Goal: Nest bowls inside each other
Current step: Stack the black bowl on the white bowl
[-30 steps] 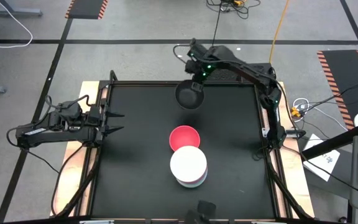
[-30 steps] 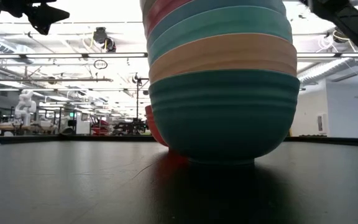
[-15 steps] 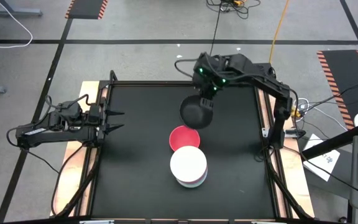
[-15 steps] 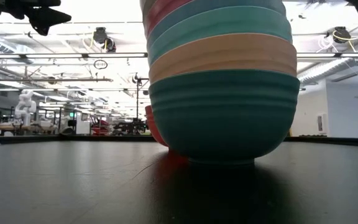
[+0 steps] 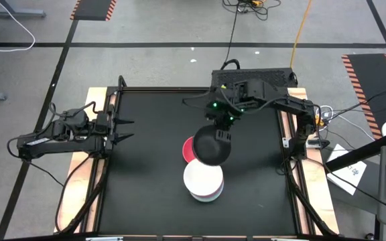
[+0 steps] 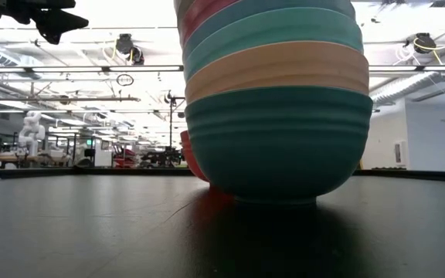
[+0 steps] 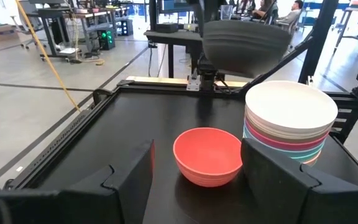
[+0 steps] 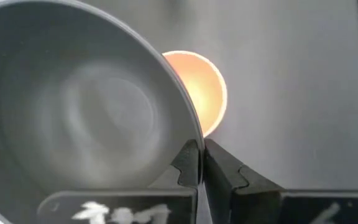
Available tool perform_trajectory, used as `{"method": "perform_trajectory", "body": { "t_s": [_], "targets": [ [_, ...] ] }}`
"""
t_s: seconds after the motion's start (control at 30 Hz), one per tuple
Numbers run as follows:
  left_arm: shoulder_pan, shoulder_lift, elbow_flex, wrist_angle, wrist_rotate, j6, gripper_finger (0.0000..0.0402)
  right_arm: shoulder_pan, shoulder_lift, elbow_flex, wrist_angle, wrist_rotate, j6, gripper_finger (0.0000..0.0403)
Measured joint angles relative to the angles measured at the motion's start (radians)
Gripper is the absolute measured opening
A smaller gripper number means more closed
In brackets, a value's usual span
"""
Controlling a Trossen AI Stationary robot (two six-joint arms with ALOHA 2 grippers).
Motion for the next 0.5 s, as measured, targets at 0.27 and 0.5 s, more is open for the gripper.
{"method": "perform_trajectory", "body": {
  "t_s": [0.27,0.5],
  "targets": [
    [0.000,0.000,0.000,0.001,0.000,0.006,0.0243,0.070,0.000,0.000,0.095,-0.090,0.046,0.0000],
    [0.000,0.000,0.000,0.001,0.000,0.005,0.0243,0.114,0.007,0.000,0.090,-0.112,0.128,0.0000]
  ]
}}
